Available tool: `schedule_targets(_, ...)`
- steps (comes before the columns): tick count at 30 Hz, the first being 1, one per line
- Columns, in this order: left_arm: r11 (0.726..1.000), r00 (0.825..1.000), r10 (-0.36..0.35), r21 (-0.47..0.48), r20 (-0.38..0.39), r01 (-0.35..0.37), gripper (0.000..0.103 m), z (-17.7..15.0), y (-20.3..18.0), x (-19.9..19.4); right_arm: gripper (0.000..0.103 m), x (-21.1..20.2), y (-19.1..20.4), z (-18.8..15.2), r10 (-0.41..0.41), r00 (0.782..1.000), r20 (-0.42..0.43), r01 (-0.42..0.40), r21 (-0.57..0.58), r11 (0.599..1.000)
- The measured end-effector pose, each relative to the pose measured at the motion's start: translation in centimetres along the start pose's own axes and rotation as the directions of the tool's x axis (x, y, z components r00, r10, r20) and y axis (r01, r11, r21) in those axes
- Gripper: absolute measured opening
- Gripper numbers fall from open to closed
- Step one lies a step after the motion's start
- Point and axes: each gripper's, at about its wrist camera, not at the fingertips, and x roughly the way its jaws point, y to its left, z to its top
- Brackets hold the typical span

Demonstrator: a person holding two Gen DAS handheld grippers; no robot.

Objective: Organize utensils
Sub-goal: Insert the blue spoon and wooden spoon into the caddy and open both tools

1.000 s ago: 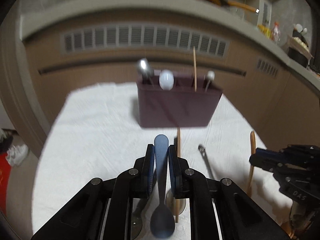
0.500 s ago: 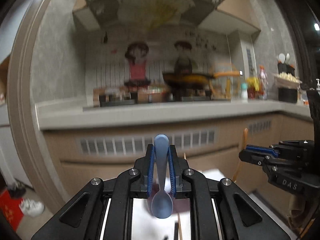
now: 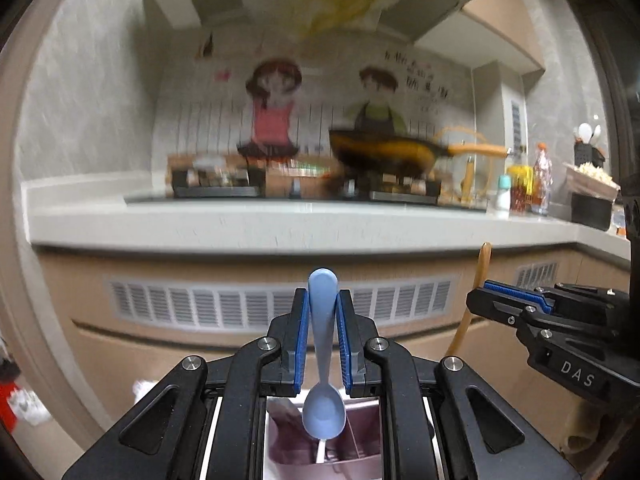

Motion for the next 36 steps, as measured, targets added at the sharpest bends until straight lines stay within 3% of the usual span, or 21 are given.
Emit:
schedule_targets(8, 1.0, 0.986, -0.011, -0.023, -0.165, 0.007, 0.014, -5.1, 1.1, 7.3, 0.01, 7.4, -1.8, -4.6, 0.015, 0.985, -0.172, -0.004, 0.06, 0.998)
schedule_targets(18, 0.999, 0.932, -0.035, -0.049, -0.36, 0.018, 0.016, -10.6, 1.3, 11.6, 0.011, 12.2, -1.5, -10.6, 0.069, 0.929, -0.363, -0.033, 0.104, 0.994)
schedule_targets(21, 0.999, 0.932, -0.022, -0.048, -0.363, 0.005, 0.016, -11.1, 1.6, 10.6, 0.014, 12.4, -1.9, -11.5, 0.072, 0.919, -0.388, -0.022, 0.132, 0.991)
schedule_targets(26, 0.998, 0.939, -0.02, -0.058, -0.343, 0.0, 0.021, -10.7, 2.2, 8.1, 0.02, 10.2, -2.4, -11.7, 0.014, 0.934, -0.357, 0.029, 0.113, 0.993)
schedule_targets(31, 1.0, 0.932, -0.009, -0.02, -0.362, 0.002, 0.026, -11.1, 2.5, 4.8, 0.023, 7.0, -2.3, -12.4, -0.002, 0.937, -0.35, 0.041, 0.105, 0.994)
schedule_targets(36, 1.0, 0.913, -0.008, 0.002, -0.407, 0.01, 0.05, -12.9, 3.1, 1.4, 0.027, 4.9, -0.9, -14.0, -0.014, 0.928, -0.373, 0.045, 0.074, 0.996)
